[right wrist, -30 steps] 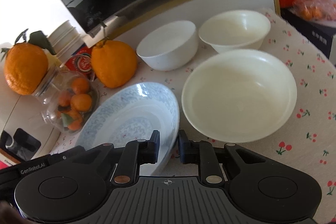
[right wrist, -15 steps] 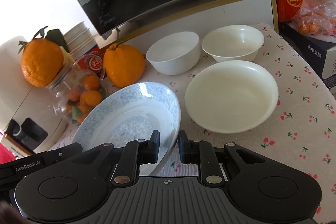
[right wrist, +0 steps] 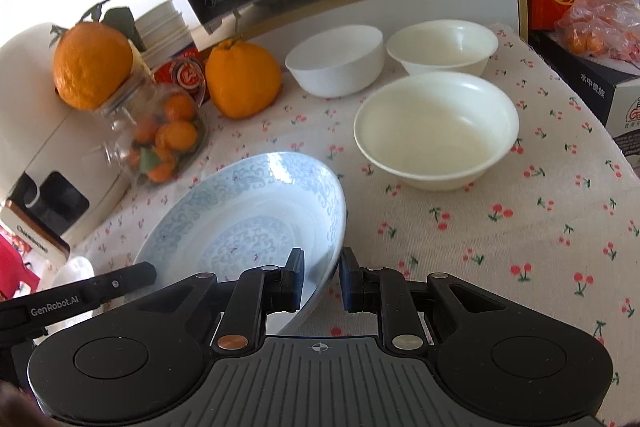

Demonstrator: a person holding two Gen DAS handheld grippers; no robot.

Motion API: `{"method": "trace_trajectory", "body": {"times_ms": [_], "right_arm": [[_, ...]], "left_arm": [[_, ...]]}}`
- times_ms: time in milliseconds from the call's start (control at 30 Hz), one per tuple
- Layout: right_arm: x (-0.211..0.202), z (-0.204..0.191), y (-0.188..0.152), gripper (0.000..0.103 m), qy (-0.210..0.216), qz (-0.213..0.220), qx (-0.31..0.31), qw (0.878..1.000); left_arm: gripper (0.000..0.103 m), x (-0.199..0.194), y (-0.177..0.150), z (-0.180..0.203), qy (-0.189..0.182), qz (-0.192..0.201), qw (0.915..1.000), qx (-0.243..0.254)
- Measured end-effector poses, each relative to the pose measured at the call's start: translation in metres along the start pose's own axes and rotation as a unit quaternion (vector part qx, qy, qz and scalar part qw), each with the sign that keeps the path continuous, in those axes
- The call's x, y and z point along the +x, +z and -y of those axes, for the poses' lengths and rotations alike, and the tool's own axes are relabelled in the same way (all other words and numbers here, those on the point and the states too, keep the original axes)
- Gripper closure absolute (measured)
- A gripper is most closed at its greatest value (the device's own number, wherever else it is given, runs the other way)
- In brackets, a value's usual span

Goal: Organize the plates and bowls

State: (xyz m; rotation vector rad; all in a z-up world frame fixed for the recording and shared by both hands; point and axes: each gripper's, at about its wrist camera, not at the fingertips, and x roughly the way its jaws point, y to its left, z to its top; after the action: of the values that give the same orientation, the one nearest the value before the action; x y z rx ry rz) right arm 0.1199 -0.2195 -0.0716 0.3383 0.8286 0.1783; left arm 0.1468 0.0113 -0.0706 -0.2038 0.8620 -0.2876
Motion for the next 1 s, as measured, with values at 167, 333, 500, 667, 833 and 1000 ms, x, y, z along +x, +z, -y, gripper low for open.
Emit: {"method": "trace_trajectory", "body": {"times_ms": [167, 333, 500, 667, 833, 1000], "right_arm": [[0.008, 0.0, -0.005, 0.084, -0.022, -0.014, -0.005, 1.0], [0.01, 0.003, -0.007, 0.084, -0.023, -0.017, -0.002, 1.0], [0.01, 0.002, -0.008, 0.082, -0.025, -0.018, -0.01, 0.999], [0.008, -0.002, -0.003, 0.081, -0.031, -0.029, -0.021, 0.999], [-0.002, -0.008, -0.001, 0.047, -0.025, -0.021, -0.04, 0.999], [-0.014, -0.011, -0.001, 0.022, -0.015, -0.017, -0.045, 0.999]], "left_arm": [[0.095, 0.004, -0.005, 0.006, 0.006, -0.005, 0.9998, 0.021], [0.094, 0.005, -0.004, 0.01, 0.017, -0.007, 0.9991, 0.037], [0.093, 0.007, -0.003, 0.011, 0.015, -0.013, 0.9992, 0.035], [0.078, 0.005, -0.001, 0.011, 0.021, -0.023, 0.9993, 0.023], [0.045, -0.005, 0.001, 0.01, 0.013, -0.02, 0.9996, 0.014], [0.02, -0.019, 0.001, 0.012, -0.002, -0.019, 0.9997, 0.018]]}}
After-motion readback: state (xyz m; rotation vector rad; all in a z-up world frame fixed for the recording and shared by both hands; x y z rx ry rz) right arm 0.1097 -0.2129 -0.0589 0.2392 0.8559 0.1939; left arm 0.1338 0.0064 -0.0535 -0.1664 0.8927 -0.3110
